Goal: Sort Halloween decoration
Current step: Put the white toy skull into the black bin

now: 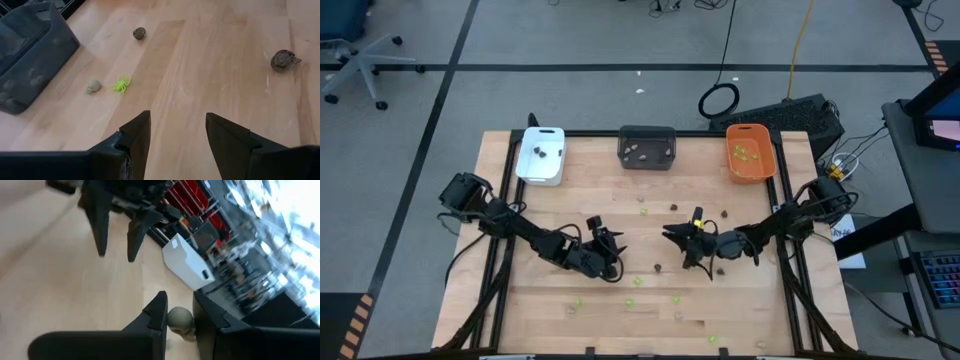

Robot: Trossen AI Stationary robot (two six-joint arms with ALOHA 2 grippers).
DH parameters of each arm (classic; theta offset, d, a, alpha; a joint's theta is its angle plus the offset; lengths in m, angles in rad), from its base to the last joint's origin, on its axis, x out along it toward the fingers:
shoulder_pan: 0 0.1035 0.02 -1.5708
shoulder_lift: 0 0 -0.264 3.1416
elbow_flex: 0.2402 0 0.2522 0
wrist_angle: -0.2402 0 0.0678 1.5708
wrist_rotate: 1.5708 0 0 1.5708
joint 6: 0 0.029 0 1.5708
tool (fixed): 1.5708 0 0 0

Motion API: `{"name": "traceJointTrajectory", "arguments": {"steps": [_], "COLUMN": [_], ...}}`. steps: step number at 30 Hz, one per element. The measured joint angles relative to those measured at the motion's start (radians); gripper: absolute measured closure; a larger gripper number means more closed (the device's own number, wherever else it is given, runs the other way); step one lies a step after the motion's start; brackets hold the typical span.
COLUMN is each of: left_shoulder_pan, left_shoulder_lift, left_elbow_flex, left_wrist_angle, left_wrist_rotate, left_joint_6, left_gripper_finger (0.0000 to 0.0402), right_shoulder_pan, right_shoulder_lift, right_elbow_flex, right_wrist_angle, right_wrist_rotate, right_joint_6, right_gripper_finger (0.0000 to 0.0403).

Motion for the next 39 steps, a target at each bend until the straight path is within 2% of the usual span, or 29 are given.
{"name": "traceJointTrajectory", "arguments": {"steps": [13,22,25,27,33,39], "left_shoulder_pan": [0.0,0.0,0.0,0.0,0.0,0.006], "left_shoulder_lift": [0.0,0.0,0.0,0.0,0.0,0.0], "left_elbow_flex": [0.0,0.0,0.0,0.0,0.0,0.0], "left_wrist_angle": [0.0,0.0,0.0,0.0,0.0,-0.004], "left_wrist_rotate": [0.0,0.0,0.0,0.0,0.0,0.0], "left_joint_6": [-0.022,-0.039,-0.039,-0.039,-0.039,-0.023], "left_gripper_finger": [0.0212,0.0212,0.0212,0.0212,0.0212,0.0212], "right_shoulder_pan": [-0.024,-0.069,-0.109,-0.143,-0.24,-0.349], "right_shoulder_lift": [0.0,0.0,0.0,0.0,-0.005,-0.032], "right_elbow_flex": [0.0,0.001,0.001,0.001,0.001,0.024], "right_wrist_angle": [0.009,0.068,0.068,0.069,0.067,0.067], "right_wrist_rotate": [0.002,0.0,-0.04,-0.103,-0.304,-0.339], "right_joint_6": [0.617,0.929,1.049,1.119,1.173,1.065], "right_gripper_finger": [0.036,0.036,0.036,0.036,0.036,0.036]}}
